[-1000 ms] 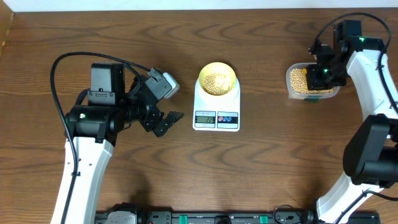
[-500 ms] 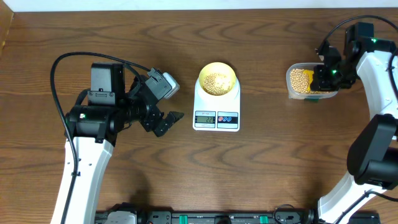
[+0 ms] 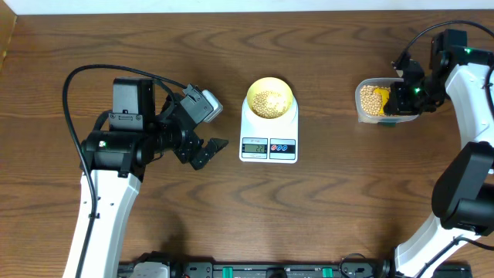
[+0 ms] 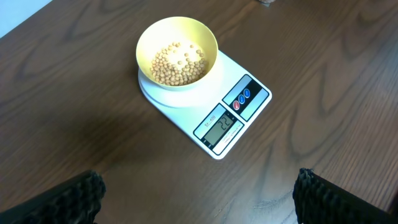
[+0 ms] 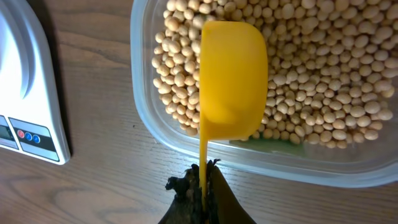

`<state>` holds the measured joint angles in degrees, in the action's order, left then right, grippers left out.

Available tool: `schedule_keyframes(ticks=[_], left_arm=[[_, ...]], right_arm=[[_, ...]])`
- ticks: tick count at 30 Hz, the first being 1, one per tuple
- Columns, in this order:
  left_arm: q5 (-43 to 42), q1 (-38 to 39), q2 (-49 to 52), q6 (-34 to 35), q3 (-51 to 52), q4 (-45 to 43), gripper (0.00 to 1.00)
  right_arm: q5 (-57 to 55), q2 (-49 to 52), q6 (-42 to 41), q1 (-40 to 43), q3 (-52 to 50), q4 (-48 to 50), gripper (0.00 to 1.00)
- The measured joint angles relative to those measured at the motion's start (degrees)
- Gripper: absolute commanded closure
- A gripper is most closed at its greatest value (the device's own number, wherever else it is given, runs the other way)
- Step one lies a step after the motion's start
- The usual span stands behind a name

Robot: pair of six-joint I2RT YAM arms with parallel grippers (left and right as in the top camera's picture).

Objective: Scoop item into bowl and weigh 50g on scale
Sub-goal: 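Scoop soybeans again from the tub with the right gripper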

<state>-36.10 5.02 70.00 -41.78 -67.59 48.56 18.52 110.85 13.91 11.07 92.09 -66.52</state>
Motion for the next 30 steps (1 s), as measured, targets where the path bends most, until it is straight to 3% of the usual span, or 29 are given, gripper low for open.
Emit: schedule_keyframes(ticks=[30], left_arm=[[0.00, 0.00, 0.00, 0.00, 0.00, 0.00, 0.01]], right_arm=[[7.67, 0.00, 3.23, 5.11, -3.48, 1.27, 0.99]])
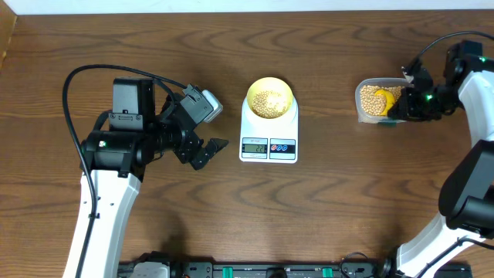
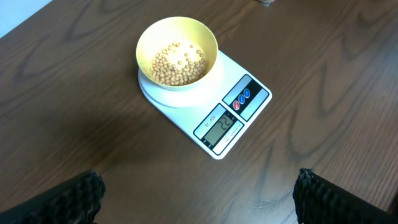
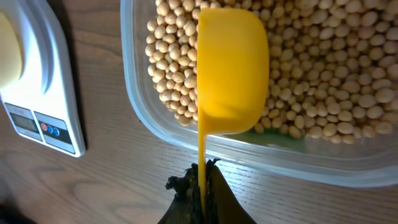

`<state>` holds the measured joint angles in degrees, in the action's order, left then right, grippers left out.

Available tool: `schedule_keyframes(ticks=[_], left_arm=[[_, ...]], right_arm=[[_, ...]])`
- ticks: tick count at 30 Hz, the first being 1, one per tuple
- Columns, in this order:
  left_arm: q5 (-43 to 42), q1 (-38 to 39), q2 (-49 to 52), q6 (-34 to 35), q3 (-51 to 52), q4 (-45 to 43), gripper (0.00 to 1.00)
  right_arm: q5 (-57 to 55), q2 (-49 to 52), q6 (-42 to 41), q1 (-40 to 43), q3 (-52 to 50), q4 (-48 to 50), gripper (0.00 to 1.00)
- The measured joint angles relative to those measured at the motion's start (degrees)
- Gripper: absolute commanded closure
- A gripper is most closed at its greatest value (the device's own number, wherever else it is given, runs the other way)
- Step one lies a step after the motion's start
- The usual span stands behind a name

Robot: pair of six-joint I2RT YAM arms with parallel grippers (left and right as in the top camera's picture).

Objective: Scoop item into bowl and weigh 50g on scale
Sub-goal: 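Scoop soybeans again from the tub with the right gripper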

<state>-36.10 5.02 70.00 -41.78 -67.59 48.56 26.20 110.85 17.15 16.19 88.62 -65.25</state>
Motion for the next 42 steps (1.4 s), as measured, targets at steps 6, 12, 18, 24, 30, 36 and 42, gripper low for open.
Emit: schedule_keyframes(ticks=[6, 12, 18, 24, 30, 36, 42], left_arm=[[0.02, 0.00, 0.00, 0.00, 0.00, 0.00, 0.01], [0.00, 0.00, 0.00, 0.00, 0.00, 0.00, 0.01], [0.00, 0.00, 0.00, 0.00, 0.00, 0.00, 0.01], [0.00, 0.00, 0.00, 0.00, 0.00, 0.02, 0.01], [0.00, 0.00, 0.00, 0.00, 0.00, 0.02, 0.01], [0.00, 0.00, 0.00, 0.00, 0.00, 0.00, 0.01], [0.02, 0.00, 0.00, 0.00, 0.00, 0.00, 0.01]], right_arm=[[1.29, 0.00, 0.22, 0.96, -0.22, -0.09, 0.99], [1.51, 0.00, 0.35, 0.96, -0.24, -0.13, 0.99], [2.36, 0.00, 0.70, 0.96, -0.24, -0.17, 0.99], [3.45, 0.00, 1.44, 1.14, -0.50, -0.24, 0.99], [4.92, 0.00, 2.08, 1.60, -1.42, -0.11, 0.99], [5.75, 0.00, 2.67, 1.75, -1.75, -0.11, 0.99], [6.88, 0.00, 3.04, 3.39, -1.81, -0.24, 0.99]])
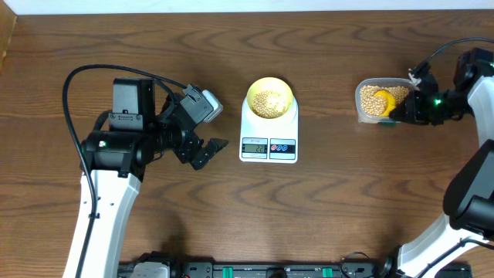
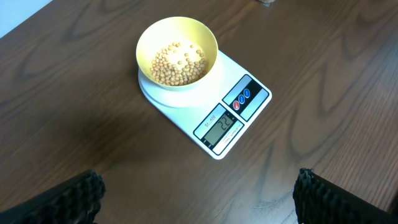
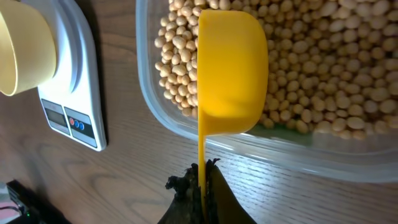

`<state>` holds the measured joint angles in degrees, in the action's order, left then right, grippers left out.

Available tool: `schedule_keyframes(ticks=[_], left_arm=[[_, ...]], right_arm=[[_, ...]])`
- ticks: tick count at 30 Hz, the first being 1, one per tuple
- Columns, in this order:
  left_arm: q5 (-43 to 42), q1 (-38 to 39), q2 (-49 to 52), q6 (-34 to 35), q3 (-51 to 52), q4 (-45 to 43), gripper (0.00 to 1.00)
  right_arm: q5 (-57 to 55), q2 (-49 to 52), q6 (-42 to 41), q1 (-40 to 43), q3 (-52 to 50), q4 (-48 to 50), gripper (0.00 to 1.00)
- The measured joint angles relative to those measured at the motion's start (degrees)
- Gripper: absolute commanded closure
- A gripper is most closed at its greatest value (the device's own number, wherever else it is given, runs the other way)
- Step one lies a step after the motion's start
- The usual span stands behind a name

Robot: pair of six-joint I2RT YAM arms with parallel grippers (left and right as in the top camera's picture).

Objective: Scoop item into bowl and weigh 50g on scale
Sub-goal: 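Scoop soybeans again from the tub with the right gripper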

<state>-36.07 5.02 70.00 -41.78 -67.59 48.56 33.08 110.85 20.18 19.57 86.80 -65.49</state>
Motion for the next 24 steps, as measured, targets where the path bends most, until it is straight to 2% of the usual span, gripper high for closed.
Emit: schedule_keyframes(ticks=[24], left_arm=[[-0.02, 0.00, 0.00, 0.00, 0.00, 0.00, 0.01]], right_arm=[[0.83, 0.00, 0.59, 0.24, 0.00, -0.74, 0.99]])
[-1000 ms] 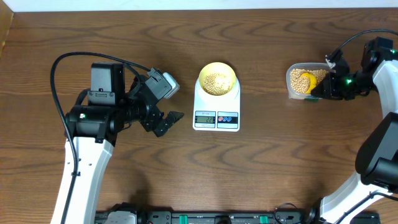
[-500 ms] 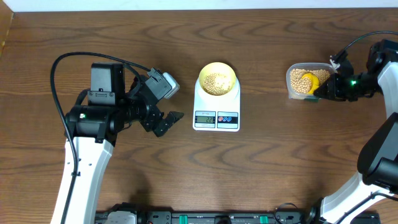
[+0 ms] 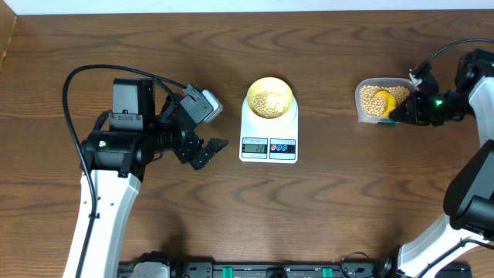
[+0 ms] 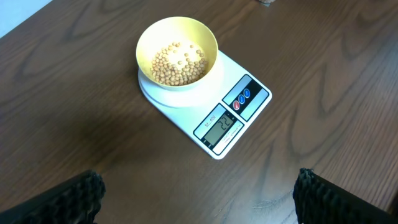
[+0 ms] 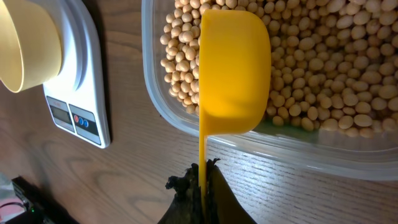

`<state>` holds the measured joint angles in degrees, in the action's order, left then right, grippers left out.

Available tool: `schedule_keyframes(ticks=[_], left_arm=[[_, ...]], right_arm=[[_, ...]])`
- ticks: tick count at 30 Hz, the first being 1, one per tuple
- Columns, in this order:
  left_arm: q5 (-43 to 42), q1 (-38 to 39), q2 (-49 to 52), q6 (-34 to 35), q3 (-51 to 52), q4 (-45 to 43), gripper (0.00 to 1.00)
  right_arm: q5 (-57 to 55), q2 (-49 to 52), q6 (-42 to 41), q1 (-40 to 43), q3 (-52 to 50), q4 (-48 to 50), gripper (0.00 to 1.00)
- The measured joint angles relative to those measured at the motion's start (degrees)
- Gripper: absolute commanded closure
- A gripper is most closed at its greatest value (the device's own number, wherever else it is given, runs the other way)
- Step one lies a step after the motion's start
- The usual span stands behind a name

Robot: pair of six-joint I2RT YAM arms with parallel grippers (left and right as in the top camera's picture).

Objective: Scoop item into bowl and weigh 50g on scale
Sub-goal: 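Scoop soybeans again from the tub with the right gripper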

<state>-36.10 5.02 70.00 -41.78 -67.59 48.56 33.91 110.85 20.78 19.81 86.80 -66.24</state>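
Note:
A yellow bowl [image 3: 268, 97] holding a layer of soybeans stands on the white scale [image 3: 268, 142]; the same bowl [image 4: 177, 53] and scale [image 4: 233, 121] show in the left wrist view. At the right, a clear tub of soybeans [image 3: 377, 99] sits on the table. My right gripper [image 5: 203, 177] is shut on the handle of a yellow scoop [image 5: 233, 71], whose cup hangs over the tub [image 5: 348, 155], its back toward the camera. My left gripper [image 4: 199, 193] stands open over bare wood left of the scale, nothing between its fingers.
The dark wooden table [image 3: 332, 208] spreads all round. A rail with black fittings [image 3: 255, 270] runs along the front edge. The left arm's cable [image 3: 73, 85] loops over the table's left side.
The right wrist view has shifted slightly, with the scoop still over the tub. The left arm, bowl and scale have not moved.
My right gripper held the yellow scoop over the bean tub at every moment. Its wrist swung outward to the right while the scoop stayed above the beans. The bowl on the scale and the left arm stayed as they were.

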Motion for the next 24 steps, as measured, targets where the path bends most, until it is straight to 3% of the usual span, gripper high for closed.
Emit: schedule_keyframes(ticks=[24], left_arm=[[0.00, 0.00, 0.00, 0.02, 0.00, 0.02, 0.01]], right_arm=[[1.51, 0.00, 1.27, 0.28, 0.00, -0.15, 0.99]])
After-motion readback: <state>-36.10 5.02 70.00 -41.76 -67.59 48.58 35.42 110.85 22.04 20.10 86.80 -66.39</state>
